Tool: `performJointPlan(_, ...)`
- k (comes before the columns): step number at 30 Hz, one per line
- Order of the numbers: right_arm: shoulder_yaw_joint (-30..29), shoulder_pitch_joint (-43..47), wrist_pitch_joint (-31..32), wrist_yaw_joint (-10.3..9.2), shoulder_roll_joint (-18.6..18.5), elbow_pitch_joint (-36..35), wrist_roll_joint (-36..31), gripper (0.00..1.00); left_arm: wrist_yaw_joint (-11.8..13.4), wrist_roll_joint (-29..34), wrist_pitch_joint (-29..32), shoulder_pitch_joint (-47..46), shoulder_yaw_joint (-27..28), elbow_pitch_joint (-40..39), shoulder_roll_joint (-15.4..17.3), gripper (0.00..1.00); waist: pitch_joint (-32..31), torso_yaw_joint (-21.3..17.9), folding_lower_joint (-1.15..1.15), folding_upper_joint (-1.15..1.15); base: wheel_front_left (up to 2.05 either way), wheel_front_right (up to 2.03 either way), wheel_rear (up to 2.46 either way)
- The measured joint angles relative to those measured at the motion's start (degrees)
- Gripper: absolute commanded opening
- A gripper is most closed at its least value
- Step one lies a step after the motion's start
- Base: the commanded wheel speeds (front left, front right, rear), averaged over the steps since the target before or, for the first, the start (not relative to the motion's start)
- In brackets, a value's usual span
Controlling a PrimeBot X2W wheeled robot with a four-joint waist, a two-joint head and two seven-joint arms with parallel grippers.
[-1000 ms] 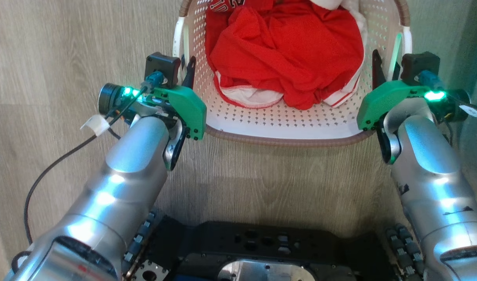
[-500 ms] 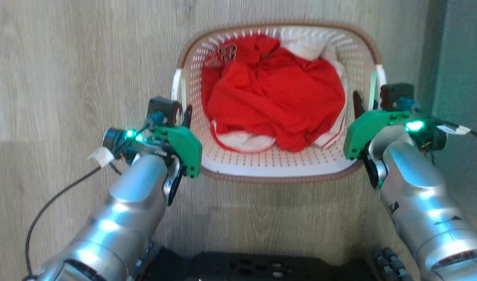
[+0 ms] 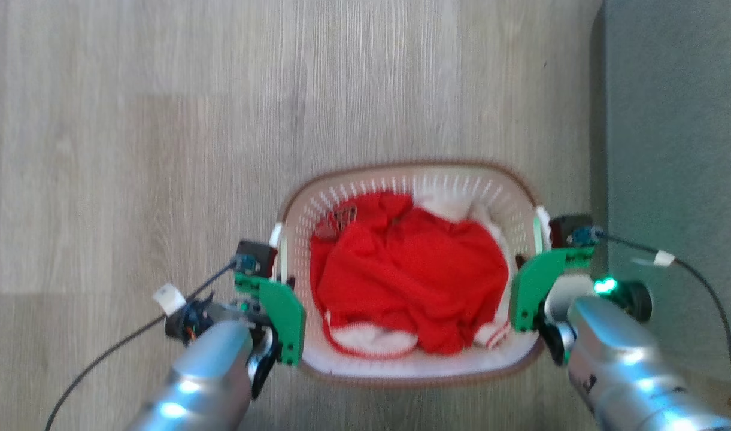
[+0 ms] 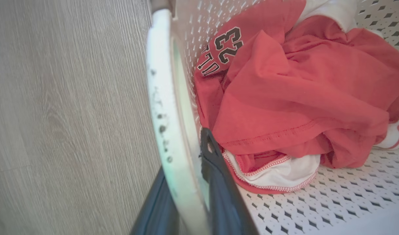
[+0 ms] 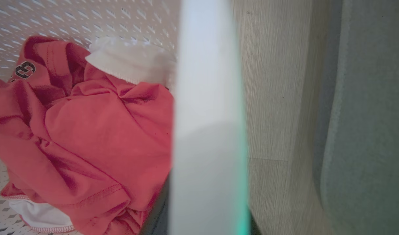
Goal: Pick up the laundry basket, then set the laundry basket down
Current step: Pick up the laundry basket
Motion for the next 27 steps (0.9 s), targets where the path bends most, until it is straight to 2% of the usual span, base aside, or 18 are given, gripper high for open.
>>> performJointPlan(11,6.30,7.42,7.09,0.00,0.22,0.38,8.48,0.00,-2.02,-2.14,7.00,6.17,-3.21,2.10,-0.15,0.00,-11.98,-0.71,0.00,0.00,0.00,0.00,0.00)
performJointPlan(21,11.91,13.08,8.33,-0.01,0.27,0.25,14.73,0.00,-2.52,-3.58,8.18,11.28,-5.00,3.27,-0.23,0.00,-23.11,-0.99,0.00,0.00,0.00,0.00,0.00)
performJointPlan(27,14.58,14.30,8.45,-0.13,0.26,0.36,17.48,0.00,-2.58,-3.64,8.28,12.78,-5.47,3.60,-0.20,0.00,-26.86,-0.76,0.00,0.00,0.00,0.00,0.00)
